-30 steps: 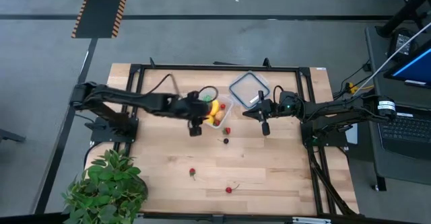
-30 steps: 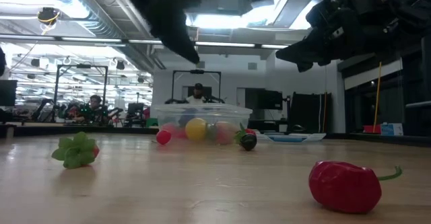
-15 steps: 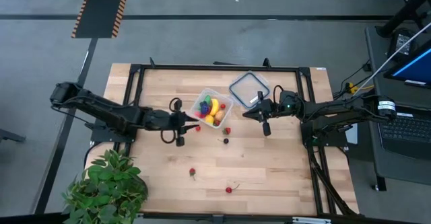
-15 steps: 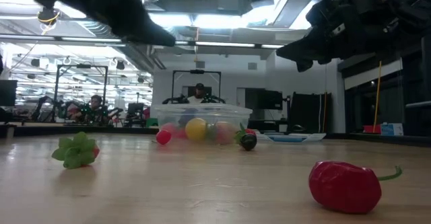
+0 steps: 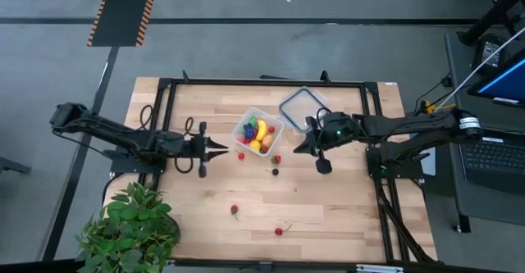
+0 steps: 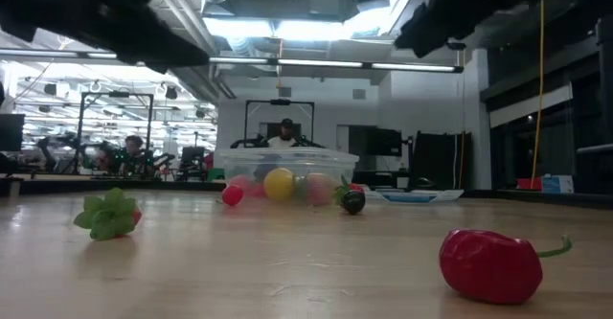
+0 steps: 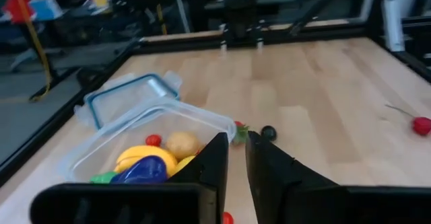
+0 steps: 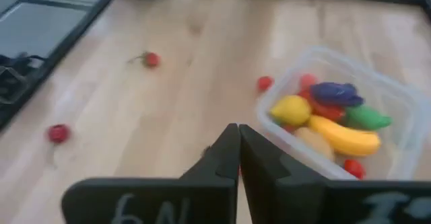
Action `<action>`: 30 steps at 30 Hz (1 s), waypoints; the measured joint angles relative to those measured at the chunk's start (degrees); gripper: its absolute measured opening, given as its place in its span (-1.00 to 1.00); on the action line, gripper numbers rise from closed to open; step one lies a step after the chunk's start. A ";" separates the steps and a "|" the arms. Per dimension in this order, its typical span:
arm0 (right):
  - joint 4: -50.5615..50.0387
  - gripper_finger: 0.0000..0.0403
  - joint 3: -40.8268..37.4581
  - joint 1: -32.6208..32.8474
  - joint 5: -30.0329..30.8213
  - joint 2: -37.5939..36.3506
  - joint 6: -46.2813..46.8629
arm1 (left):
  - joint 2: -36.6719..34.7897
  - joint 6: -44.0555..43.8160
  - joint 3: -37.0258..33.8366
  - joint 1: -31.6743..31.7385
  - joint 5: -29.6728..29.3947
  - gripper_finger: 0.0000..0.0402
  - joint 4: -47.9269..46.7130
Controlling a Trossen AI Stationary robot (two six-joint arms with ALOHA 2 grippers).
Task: Pick and placing Produce into tupperware
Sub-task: Put the top red strawberry into the transparent container
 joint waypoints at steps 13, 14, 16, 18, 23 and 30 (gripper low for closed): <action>-3.00 -0.93 1.31 14.35 15.26 5.70 7.44 | -11.96 1.12 -8.71 0.02 1.09 -0.95 1.92; -2.48 -0.93 1.31 15.09 15.88 7.00 7.44 | -12.31 1.14 -8.91 0.02 1.59 -0.96 1.97; -1.02 -0.93 1.31 16.17 16.59 9.67 7.46 | -12.95 1.16 -9.18 0.04 3.22 -0.98 1.99; -0.16 -0.93 1.31 16.83 17.46 12.71 7.52 | -13.20 1.16 -9.19 0.04 4.83 -1.00 2.00; 1.11 -0.93 1.31 16.94 18.30 17.78 4.97 | -13.19 1.07 -9.19 0.04 5.38 -0.95 2.03; 3.75 -0.93 1.29 15.41 20.49 19.21 1.29 | -13.15 -1.87 -9.19 0.02 5.38 -0.87 1.99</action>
